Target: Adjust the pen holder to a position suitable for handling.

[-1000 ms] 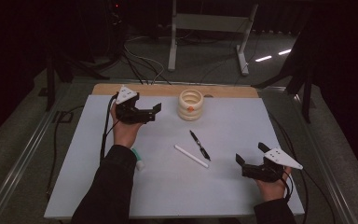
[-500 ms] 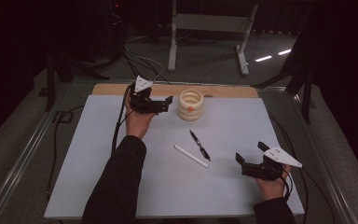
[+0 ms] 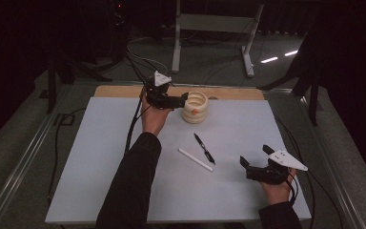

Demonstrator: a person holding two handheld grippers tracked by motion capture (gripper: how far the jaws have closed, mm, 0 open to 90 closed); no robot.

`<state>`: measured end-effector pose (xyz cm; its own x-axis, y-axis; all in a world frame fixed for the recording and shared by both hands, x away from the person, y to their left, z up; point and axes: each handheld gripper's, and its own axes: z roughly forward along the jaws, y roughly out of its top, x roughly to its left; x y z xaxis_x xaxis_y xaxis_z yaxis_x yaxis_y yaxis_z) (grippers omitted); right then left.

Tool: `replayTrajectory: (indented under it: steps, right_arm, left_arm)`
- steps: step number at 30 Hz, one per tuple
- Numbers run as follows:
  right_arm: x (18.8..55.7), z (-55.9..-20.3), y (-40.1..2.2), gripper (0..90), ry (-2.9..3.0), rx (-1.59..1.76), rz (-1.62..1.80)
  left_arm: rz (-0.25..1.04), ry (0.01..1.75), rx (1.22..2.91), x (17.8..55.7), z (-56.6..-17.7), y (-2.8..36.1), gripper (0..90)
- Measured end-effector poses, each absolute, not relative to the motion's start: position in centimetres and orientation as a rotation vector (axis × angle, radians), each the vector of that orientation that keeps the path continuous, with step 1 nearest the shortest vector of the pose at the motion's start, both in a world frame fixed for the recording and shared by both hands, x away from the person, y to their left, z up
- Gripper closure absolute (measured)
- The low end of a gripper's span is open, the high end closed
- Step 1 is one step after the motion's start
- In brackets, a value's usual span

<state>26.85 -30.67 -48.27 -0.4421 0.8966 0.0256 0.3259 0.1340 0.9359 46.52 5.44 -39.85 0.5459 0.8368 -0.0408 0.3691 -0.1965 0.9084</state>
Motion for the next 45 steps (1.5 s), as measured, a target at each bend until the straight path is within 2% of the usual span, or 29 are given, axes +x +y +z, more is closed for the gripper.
replayTrajectory:
  steps: [11, 13, 18, 22, 26, 33, 35, 36, 37, 38, 40, 41, 42, 43, 45]
  right_arm:
    - [26.9, -48.3, -30.7, 0.0, 1.85, 1.181, 1.309]
    - [26.9, -48.3, -30.7, 0.0, 1.85, 1.184, 1.312]
    - [27.0, -48.3, -31.0, 0.0, 1.84, 1.194, 1.32]
    - [27.0, -48.3, -31.2, 0.0, 1.837, 1.197, 1.324]
    - [26.9, -48.3, -31.2, 0.0, 1.841, 1.202, 1.322]
    - [26.7, -48.2, -31.6, 0.0, 1.827, 1.213, 1.32]
    - [26.6, -48.2, -31.8, 0.0, 1.826, 1.211, 1.314]
    - [26.6, -48.2, -31.8, 0.0, 1.826, 1.211, 1.314]
    - [26.5, -48.2, -32.0, 0.0, 1.815, 1.223, 1.317]
    - [26.5, -48.2, -32.1, 0.0, 1.814, 1.227, 1.319]
    - [26.5, -48.2, -32.1, 0.0, 1.814, 1.227, 1.319]
    - [26.4, -48.2, -32.0, 0.0, 1.814, 1.223, 1.314]
    - [26.4, -48.1, -32.0, 0.0, 1.814, 1.222, 1.316]
    - [26.4, -48.1, -32.0, 0.0, 1.814, 1.222, 1.316]
    - [26.4, -48.2, -32.0, 0.0, 1.816, 1.219, 1.312]
  left_arm:
    - [0.55, 1.079, 1.839, 48.4, -41.7, 2.8, 1.5]
    - [0.543, 1.11, 1.849, 48.7, -42.3, 2.4, 7.6]
    - [0.502, 1.145, 1.854, 49.3, -43.1, 1.8, 11.5]
    - [0.452, 1.201, 1.88, 49.9, -43.9, 0.8, 18.2]
    - [0.456, 1.251, 1.873, 50.3, -44.4, 0.3, 22.7]
    - [0.403, 1.364, 1.857, 51.2, -45.6, 0.6, 33.1]
    - [0.373, 1.371, 1.862, 51.2, -45.9, 0.6, 42.0]
    - [0.38, 1.377, 1.86, 51.1, -46.0, 0.7, 42.0]
    - [0.386, 1.389, 1.869, 51.1, -46.0, 0.7, 49.7]
    - [0.377, 1.411, 1.873, 51.2, -46.1, 0.9, 53.0]
    - [0.361, 1.426, 1.877, 51.1, -46.3, 1.0, 55.8]
    - [0.379, 1.443, 1.871, 50.9, -46.4, 1.4, 64.6]
    - [0.374, 1.451, 1.863, 50.8, -46.5, 1.6, 69.2]
    - [0.372, 1.459, 1.859, 50.8, -46.5, 1.8, 69.2]
    - [0.376, 1.477, 1.851, 50.7, -46.7, 2.0, 75.8]
